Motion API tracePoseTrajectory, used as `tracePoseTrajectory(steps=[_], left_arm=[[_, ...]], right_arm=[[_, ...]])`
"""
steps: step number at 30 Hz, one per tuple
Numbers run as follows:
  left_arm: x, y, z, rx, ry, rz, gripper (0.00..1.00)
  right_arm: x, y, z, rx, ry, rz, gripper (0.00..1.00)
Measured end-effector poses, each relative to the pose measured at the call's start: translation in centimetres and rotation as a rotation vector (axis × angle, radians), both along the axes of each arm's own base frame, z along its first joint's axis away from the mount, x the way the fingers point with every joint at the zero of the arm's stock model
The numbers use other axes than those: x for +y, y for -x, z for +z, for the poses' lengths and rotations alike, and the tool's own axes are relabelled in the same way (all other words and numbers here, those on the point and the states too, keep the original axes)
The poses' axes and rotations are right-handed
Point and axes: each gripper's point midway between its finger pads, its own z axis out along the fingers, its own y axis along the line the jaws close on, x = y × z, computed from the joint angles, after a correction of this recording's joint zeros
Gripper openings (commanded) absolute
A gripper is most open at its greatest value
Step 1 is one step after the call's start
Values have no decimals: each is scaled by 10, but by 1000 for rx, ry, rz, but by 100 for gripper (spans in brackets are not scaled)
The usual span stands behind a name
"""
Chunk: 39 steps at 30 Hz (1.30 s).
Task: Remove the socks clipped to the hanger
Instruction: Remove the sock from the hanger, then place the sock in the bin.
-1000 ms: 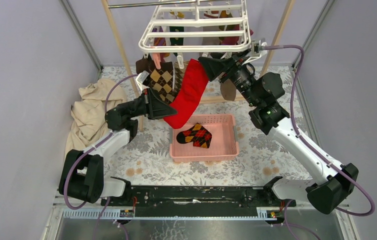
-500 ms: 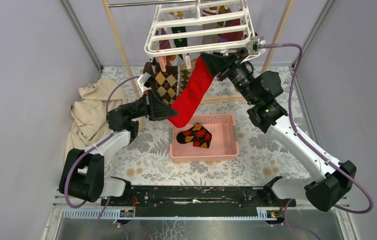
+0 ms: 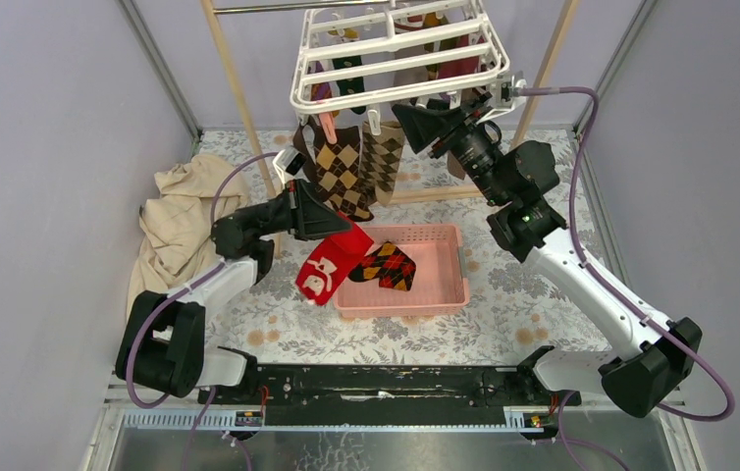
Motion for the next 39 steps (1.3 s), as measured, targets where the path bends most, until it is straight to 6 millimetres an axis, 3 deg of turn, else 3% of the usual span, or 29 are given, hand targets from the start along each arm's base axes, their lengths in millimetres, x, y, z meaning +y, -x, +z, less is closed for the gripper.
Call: tracePoseTrajectory(steps=[5, 12, 16, 18, 20, 22, 28, 31, 32, 33, 39], left_arm=[[-8, 8, -1, -4, -1, -35, 19], [-21, 15, -12, -17, -16, -62, 20], [-33, 13, -28, 1, -45, -55, 23], [-39, 9, -39, 11, -71, -36, 31], [-47, 2, -54, 27, -113, -9, 50], [-55, -9, -76, 50, -175, 39, 61], [-62, -41, -148, 128, -373, 177, 66], [-61, -52, -185, 180, -460, 218, 75], [-61, -54, -192, 190, -479, 224, 94], [-60, -55, -198, 200, -497, 232, 98], [-52, -55, -205, 178, -568, 276, 99]], right_arm=[[-3, 1, -10, 23, 8, -10, 87], [-12, 11, -54, 98, 53, -15, 88], [-14, 15, -77, 138, 82, -14, 88], [-15, 16, -83, 152, 93, -15, 88], [-16, 18, -89, 161, 103, -15, 88], [-16, 20, -94, 172, 113, -12, 88], [-16, 20, -114, 213, 148, -8, 88], [-14, 21, -126, 240, 171, 1, 88], [-14, 21, -129, 246, 179, 4, 88], [-14, 21, -131, 251, 186, 3, 88], [-14, 20, -138, 249, 219, -5, 89]])
